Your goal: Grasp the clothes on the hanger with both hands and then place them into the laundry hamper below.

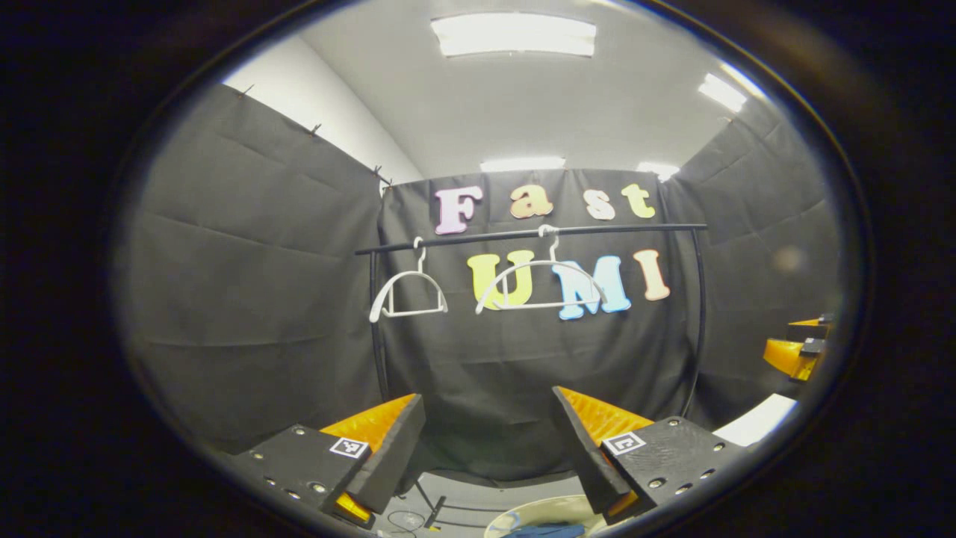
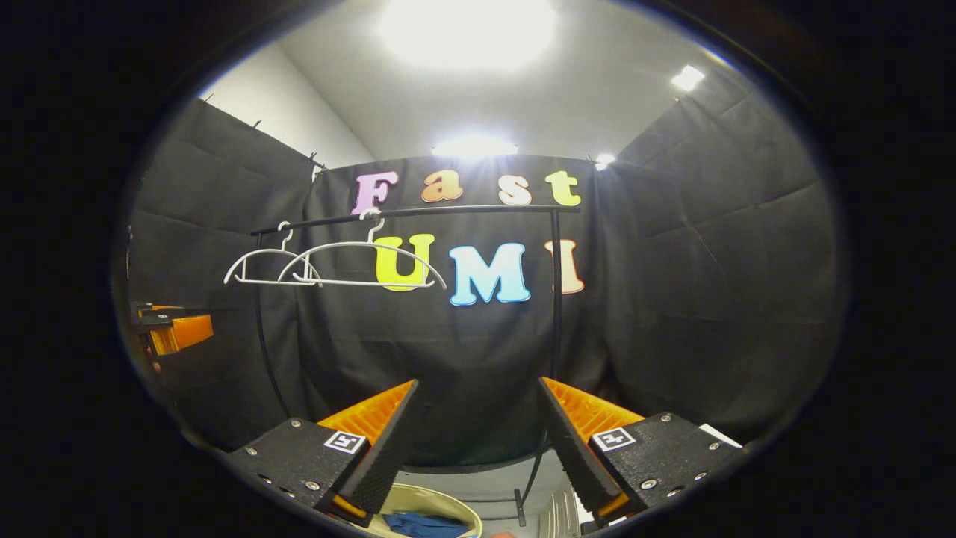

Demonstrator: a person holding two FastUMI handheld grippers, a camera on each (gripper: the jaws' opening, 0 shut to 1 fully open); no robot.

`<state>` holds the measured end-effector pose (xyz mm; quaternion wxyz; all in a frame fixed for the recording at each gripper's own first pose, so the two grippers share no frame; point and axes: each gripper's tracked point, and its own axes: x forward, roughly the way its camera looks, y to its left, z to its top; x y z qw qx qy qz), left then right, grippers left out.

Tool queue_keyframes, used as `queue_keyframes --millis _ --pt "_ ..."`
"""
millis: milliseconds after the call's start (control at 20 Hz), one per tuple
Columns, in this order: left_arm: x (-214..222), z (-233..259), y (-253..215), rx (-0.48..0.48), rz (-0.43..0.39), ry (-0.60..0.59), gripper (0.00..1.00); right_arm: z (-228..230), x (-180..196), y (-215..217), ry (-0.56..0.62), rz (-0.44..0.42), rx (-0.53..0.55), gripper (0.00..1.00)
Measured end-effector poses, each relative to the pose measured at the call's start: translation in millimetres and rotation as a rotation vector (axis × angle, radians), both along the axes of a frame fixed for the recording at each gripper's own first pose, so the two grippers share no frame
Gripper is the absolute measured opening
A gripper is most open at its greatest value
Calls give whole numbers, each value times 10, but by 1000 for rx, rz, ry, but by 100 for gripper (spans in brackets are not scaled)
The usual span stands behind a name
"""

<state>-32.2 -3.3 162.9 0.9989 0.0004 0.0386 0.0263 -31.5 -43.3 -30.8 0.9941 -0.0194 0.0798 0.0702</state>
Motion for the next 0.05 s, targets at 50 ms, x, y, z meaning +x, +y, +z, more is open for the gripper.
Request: queue_keyframes --millis 50 --pt "-4 -8 9 2 1 2 100 0 3 -2 0 -2 5 94"
